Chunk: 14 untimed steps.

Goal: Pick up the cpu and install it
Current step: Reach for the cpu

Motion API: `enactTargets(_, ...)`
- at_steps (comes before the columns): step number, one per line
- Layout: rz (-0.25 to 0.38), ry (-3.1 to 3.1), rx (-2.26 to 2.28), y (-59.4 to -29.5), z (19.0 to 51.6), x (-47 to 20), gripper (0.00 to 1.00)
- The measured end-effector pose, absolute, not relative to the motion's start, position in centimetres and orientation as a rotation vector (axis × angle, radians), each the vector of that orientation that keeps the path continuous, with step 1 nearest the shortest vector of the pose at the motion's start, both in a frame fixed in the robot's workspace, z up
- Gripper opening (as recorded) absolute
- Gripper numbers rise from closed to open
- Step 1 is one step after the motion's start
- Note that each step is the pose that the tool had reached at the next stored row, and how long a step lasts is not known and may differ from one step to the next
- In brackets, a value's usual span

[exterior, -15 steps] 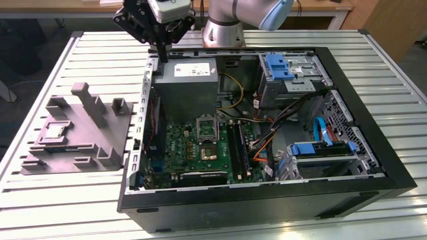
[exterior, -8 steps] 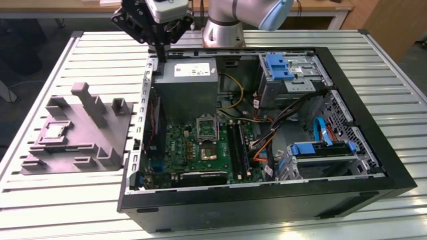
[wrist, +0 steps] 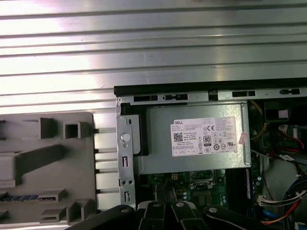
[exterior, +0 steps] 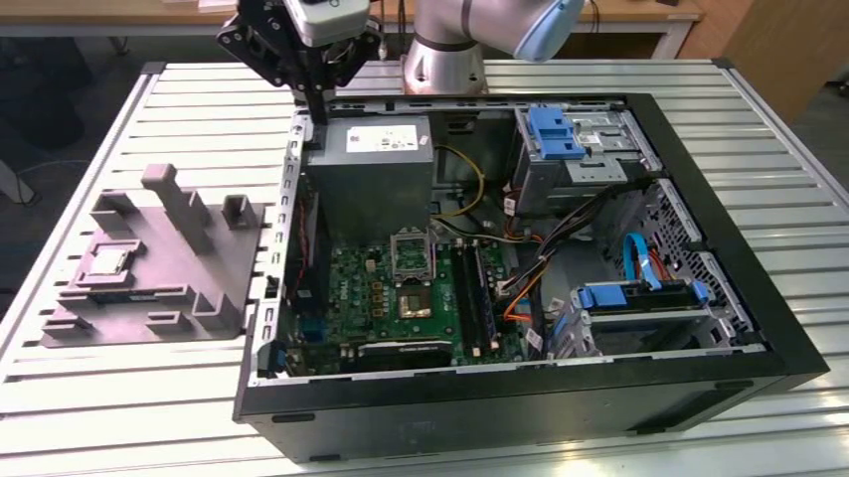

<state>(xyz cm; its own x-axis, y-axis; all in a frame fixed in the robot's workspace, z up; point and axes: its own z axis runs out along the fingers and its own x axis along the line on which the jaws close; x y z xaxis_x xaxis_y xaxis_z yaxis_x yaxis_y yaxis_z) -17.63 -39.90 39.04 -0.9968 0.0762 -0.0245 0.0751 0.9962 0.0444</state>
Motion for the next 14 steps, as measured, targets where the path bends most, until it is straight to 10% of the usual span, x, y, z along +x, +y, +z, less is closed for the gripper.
enactTargets(14,0.068,3.112,0.118,-39.89,39.01,-18.20,0.11)
